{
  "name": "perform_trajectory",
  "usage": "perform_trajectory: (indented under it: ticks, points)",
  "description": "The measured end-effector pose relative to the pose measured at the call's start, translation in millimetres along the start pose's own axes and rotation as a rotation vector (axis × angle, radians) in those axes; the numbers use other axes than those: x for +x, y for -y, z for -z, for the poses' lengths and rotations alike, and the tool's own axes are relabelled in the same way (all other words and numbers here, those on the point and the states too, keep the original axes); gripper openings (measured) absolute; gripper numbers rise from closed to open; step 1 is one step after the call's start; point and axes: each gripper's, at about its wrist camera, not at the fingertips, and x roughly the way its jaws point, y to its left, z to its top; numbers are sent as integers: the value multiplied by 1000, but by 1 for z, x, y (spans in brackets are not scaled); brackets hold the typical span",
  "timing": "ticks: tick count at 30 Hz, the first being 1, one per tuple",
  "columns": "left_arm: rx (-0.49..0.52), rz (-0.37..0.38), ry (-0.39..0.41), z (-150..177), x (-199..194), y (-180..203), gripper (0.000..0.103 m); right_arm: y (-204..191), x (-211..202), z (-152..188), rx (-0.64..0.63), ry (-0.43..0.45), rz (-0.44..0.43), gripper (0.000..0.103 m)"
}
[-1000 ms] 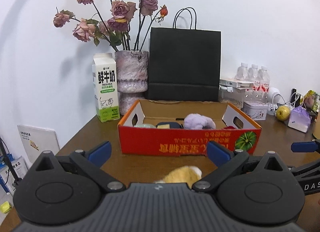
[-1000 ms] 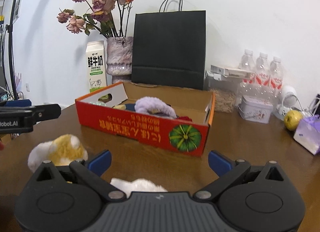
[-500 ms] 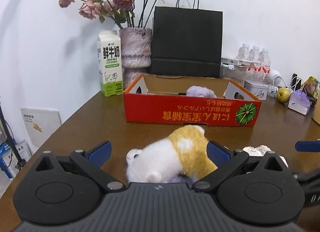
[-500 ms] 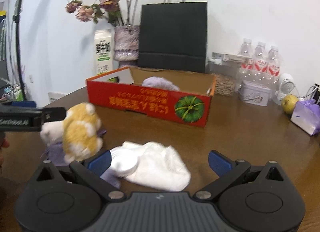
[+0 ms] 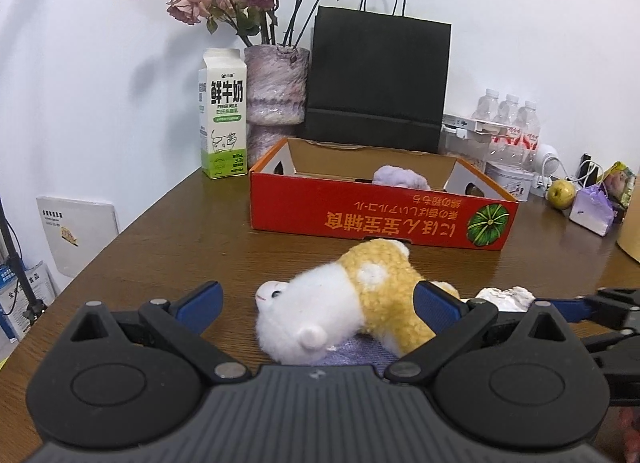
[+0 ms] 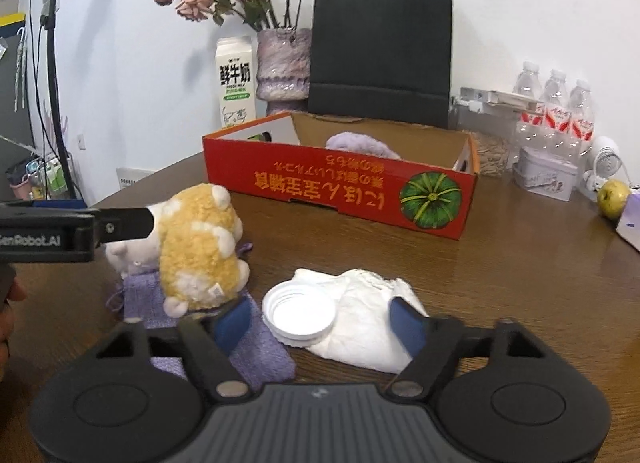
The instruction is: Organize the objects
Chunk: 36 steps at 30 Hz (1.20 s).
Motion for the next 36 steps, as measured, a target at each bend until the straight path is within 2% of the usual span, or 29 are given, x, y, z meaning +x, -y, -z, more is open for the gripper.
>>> perform_trajectory:
  ticks: [1,3,13,20,24,28,33,36]
  points:
    - [1,3,-1,0,0,0,103,-1,2,-1,-1,-5,0,61]
    - [2,8,-2,0,0,0,103,-3,7,-2,2,-25,-12,39]
    - [-15,-11,-19,-1,5,-5,103,1,-3,1,11,11,13,39]
    - [-107,-86,-44,-5,21,-34,103,8,-17,3,22,43,50,39]
    - [-170,-92,-41,-15,32,-45,103,9,-16,4,25,40,55,39]
    - [-136,-8,-75,-20,32,-27,103,8,-15,4,24,39,63,39]
    - [-68,-35,-113,-28,35,12,103,10,-17,4,34,46,71,39]
    - [-48,-84,-122,-36,41,26,103,15,-17,3,52,50,78,39]
